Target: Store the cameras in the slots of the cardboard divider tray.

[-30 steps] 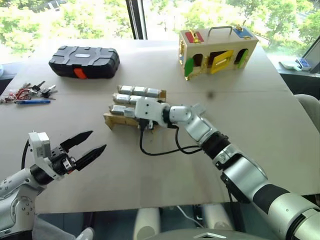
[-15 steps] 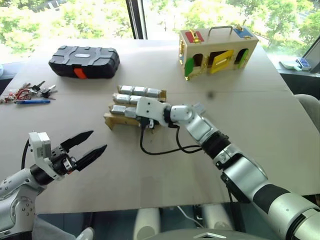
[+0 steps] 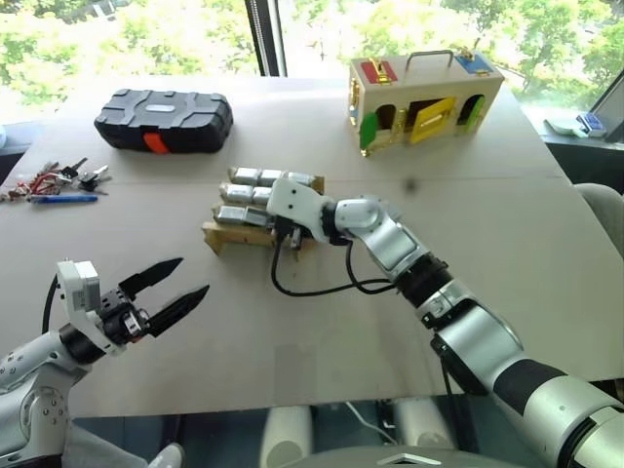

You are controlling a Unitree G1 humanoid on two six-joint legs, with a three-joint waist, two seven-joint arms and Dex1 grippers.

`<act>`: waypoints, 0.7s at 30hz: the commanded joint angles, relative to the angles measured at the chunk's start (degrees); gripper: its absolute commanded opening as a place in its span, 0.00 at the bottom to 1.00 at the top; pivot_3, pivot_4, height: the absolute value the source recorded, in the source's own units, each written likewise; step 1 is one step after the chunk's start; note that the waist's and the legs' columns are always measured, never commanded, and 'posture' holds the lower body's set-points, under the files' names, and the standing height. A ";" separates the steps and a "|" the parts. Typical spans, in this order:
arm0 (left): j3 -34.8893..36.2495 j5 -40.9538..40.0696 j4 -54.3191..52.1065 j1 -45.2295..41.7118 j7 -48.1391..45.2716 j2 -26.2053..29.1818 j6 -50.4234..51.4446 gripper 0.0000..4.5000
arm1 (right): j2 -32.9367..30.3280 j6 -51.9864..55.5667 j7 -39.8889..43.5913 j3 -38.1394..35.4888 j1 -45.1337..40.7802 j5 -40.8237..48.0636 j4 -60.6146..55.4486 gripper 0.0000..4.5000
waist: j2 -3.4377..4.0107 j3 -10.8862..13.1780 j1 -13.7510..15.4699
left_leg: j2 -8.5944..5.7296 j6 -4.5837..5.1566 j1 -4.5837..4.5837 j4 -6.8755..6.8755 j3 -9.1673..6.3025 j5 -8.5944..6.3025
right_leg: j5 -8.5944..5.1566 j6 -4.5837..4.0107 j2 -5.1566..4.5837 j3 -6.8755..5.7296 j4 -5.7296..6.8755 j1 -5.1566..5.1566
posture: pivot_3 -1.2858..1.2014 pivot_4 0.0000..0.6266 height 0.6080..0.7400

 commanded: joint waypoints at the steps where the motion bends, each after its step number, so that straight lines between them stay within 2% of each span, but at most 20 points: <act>1: 1.65 -0.91 -1.93 0.40 0.07 0.13 -0.18 1.00 | 0.43 0.48 1.94 0.22 -2.38 0.32 -0.24 0.15 | 0.00 0.00 0.00 | 0.00 0.00 0.00 0.00 0.00 0.00 | 0.00 0.00 0.00 0.00 0.00 0.00 | 0.52 0.24 1.00; 6: 1.76 -1.06 -2.07 0.64 0.18 0.11 -0.30 1.00 | 0.97 2.16 3.63 -0.30 -4.88 0.81 1.87 0.15 | 0.02 0.01 0.00 | 0.00 0.00 0.00 0.00 0.00 0.00 | 0.00 0.00 0.00 -0.01 0.00 -0.01 | 0.52 0.24 1.00; 8: 1.80 -1.10 -2.17 0.72 0.27 0.03 -0.33 1.00 | 1.23 2.86 3.46 -1.30 -5.38 1.57 2.08 0.38 | 0.02 0.01 -0.01 | 0.00 0.00 0.00 0.00 0.00 0.00 | 0.00 0.00 0.00 -0.01 0.00 -0.01 | 0.52 0.24 1.00; 10: 1.82 -1.13 -2.31 0.83 0.39 -0.08 -0.33 1.00 | 1.14 3.10 2.62 -1.93 -5.55 1.79 1.62 0.54 | 0.02 0.02 -0.01 | 0.00 0.00 -0.01 0.00 0.00 0.00 | 0.00 0.00 0.00 -0.01 0.00 -0.01 | 0.52 0.24 1.00; 11: 1.82 -1.15 -2.33 0.87 0.43 -0.11 -0.32 1.00 | 1.10 3.20 2.03 -2.26 -5.55 1.90 1.24 0.67 | 0.02 0.02 -0.01 | 0.00 -0.02 -0.01 -0.01 0.00 -0.01 | 0.00 0.00 0.00 -0.01 0.00 -0.01 | 0.52 0.24 1.00; 12: 1.78 -1.15 -2.38 0.92 0.47 -0.16 -0.33 1.00 | 1.00 3.50 1.66 -2.55 -5.46 2.08 0.66 0.76 | 0.03 0.02 0.00 | 0.00 -0.07 -0.01 -0.01 0.00 -0.04 | 0.00 0.00 0.00 -0.01 0.00 -0.01 | 0.52 0.24 1.00; 21: 0.65 -0.76 -1.64 -0.31 0.45 -0.34 -0.35 1.00 | 0.34 4.56 -0.08 -2.08 -2.64 2.32 -5.54 0.76 | 0.03 0.02 0.01 | 0.00 -0.12 -0.01 -0.01 -0.01 -0.07 | 0.00 0.00 0.01 -0.01 0.01 -0.02 | 0.52 0.24 1.00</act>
